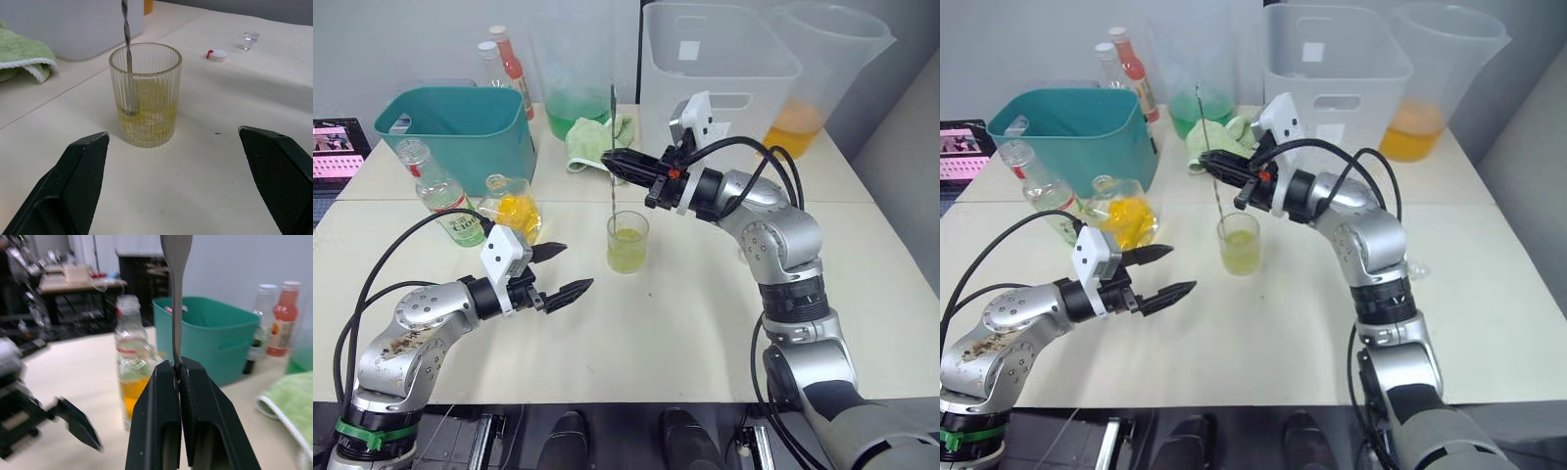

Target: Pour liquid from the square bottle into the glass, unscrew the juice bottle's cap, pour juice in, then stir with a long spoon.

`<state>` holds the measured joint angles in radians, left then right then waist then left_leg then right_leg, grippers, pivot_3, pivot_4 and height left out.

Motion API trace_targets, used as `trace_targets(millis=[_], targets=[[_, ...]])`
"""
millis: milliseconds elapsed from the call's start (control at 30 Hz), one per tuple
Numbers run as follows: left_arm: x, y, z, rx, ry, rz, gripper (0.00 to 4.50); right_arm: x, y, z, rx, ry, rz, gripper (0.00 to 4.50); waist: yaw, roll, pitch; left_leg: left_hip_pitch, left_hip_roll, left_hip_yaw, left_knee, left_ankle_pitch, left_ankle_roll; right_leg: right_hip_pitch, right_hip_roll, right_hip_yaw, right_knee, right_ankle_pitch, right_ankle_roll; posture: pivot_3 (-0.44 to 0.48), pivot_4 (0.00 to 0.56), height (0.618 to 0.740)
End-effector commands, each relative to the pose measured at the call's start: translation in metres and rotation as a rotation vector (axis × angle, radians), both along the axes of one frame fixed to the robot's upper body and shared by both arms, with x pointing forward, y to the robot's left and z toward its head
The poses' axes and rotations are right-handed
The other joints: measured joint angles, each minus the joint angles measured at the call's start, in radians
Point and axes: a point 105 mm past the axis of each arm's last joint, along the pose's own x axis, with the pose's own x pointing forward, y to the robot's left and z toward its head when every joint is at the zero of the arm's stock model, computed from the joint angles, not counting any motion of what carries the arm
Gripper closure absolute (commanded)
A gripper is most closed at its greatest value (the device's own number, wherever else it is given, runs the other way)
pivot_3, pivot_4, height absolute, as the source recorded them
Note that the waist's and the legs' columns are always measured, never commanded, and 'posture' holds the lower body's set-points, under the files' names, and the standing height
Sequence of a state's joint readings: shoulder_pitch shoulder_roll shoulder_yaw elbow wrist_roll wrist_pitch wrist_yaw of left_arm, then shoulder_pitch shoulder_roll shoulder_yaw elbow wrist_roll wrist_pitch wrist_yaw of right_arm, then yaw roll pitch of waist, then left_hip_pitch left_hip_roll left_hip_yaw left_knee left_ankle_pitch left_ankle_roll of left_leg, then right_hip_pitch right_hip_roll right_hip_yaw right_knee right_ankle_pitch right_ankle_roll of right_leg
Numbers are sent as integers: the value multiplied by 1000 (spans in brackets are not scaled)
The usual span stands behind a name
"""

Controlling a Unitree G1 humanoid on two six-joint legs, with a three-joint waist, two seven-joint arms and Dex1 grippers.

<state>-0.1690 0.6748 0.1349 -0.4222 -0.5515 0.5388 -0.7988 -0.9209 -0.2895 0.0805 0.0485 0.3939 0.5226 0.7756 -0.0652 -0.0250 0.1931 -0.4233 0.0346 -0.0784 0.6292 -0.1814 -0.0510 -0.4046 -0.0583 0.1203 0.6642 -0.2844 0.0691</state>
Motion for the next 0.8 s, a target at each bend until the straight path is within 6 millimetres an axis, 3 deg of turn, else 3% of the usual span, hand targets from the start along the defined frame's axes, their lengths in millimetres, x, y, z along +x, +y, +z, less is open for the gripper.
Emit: trace_targets(millis=[33, 200, 333, 800], targets=[[-2, -2, 9, 3, -41, -17, 15, -2, -5, 0, -53, -64, -15, 4500, -1, 0, 0, 0, 0, 0, 0, 0, 0, 0, 0, 0, 0, 0, 0, 0, 150, 740], [-1, -3, 9, 0, -39, -21, 15, -13, -11, -2, -114, -49, 26, 4500, -3, 0, 0, 1, 0, 0, 0, 0, 0, 0, 0, 0, 0, 0, 0, 0, 150, 740], [0, -3, 9, 1, -40, -24, 15, -27, -9, 7, -54, -20, 78, 4500, -5, 0, 0, 0, 0, 0, 0, 0, 0, 0, 0, 0, 0, 0, 0, 0, 150, 740], [2, -4, 10, -10, -51, -25, 15, -26, -21, 36, -8, -96, 20, 4500, -4, 0, 0, 0, 0, 0, 0, 0, 0, 0, 0, 0, 0, 0, 0, 0, 150, 740]])
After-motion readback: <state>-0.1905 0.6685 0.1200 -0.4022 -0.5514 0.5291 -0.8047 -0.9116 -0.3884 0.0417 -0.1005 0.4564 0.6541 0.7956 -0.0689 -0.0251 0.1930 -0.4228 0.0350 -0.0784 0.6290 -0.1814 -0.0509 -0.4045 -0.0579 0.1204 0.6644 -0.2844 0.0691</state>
